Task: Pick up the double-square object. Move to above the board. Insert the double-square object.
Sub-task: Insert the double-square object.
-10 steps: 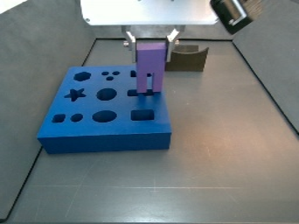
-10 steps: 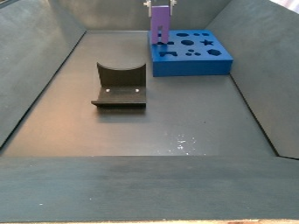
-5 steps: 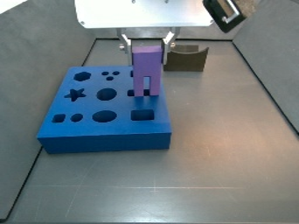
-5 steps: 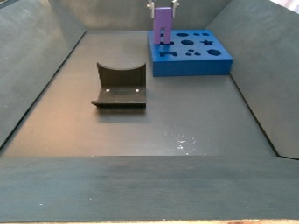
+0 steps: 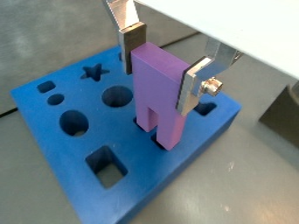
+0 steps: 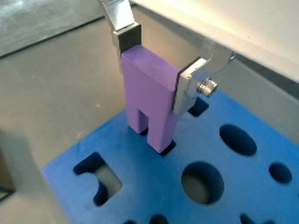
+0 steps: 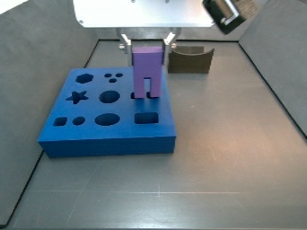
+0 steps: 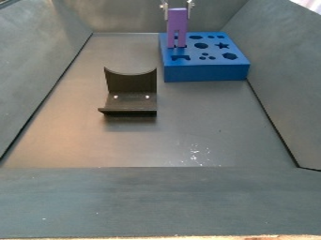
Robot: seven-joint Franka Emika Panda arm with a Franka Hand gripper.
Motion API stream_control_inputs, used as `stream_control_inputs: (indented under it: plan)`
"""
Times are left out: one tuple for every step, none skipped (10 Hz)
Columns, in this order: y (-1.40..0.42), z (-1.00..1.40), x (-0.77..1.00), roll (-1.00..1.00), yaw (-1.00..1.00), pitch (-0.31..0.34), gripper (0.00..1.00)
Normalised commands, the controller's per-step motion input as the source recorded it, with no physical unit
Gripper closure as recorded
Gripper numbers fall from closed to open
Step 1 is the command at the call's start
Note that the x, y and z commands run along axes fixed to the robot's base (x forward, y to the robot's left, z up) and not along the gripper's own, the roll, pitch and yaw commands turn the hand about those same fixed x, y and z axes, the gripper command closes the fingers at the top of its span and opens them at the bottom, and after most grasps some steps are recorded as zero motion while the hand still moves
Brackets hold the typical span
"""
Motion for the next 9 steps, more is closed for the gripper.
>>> stream_control_inputs:
  plan:
    - [0.0,-0.03,-0.04,0.19,-0.28,0.146,1.0]
    - [0.0,-0.07,0.0,0.0,-0.17,0.009,1.0]
    - [0.0,-0.11,0.0,-0.16,-0.15,0.0,1.0]
    - [0.0,-0.11,0.0,-0.33,-0.1,0.0,1.0]
    - [-0.01,-0.09,0.0,-0.4,-0.03,0.0,1.0]
    - [0.0,-0.1,0.0,-0.51,0.0,-0.031,1.0]
    - [0.0,-0.08,0.0,-0.63,0.08,-0.037,1.0]
    - [0.0,-0.12,0.0,-0.63,0.11,0.0,1.0]
    - [0.0,-0.17,0.0,-0.43,0.11,0.0,1.0]
